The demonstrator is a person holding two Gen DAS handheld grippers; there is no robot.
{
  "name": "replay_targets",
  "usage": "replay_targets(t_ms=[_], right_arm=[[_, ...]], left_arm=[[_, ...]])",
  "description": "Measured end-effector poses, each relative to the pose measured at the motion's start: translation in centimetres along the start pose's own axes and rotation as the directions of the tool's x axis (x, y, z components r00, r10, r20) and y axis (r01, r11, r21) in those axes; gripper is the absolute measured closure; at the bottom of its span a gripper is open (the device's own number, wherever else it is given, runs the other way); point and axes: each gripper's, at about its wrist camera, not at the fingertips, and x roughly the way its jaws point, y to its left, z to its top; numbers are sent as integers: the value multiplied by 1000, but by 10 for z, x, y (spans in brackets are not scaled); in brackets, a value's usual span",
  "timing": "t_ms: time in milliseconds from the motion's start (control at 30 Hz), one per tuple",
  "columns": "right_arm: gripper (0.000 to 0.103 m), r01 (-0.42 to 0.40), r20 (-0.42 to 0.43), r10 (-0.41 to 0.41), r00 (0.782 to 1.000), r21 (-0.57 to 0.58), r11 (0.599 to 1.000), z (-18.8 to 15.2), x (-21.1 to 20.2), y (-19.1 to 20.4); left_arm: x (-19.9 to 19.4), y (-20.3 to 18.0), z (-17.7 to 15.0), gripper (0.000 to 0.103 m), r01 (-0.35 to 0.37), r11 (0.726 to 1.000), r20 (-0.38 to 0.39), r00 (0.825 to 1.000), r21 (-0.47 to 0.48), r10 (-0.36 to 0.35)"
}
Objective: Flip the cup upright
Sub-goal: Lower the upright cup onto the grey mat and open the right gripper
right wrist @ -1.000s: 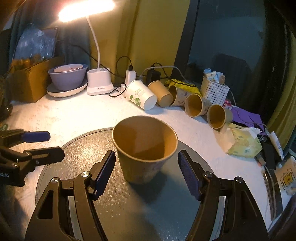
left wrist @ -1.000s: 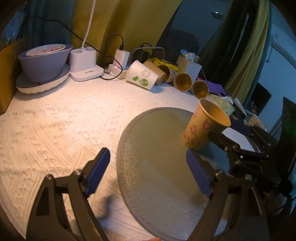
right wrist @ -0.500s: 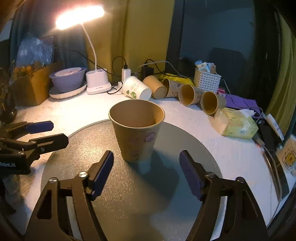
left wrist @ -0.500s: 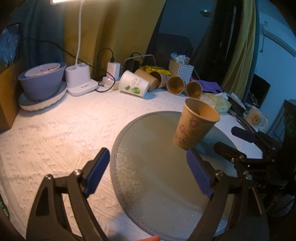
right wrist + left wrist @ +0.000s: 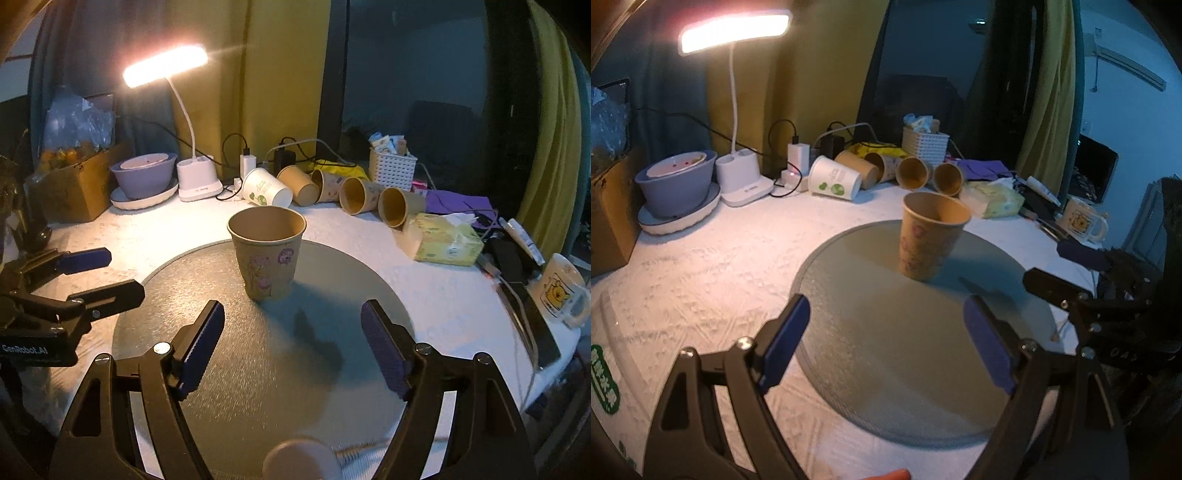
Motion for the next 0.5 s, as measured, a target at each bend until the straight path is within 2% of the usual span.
replay_targets(t_ms=[500], right_arm=[[24, 27, 89, -30, 996, 39, 999, 10, -63, -6]], left_arm=[[-55, -24, 16, 17, -5, 1000, 127, 992, 31, 1]])
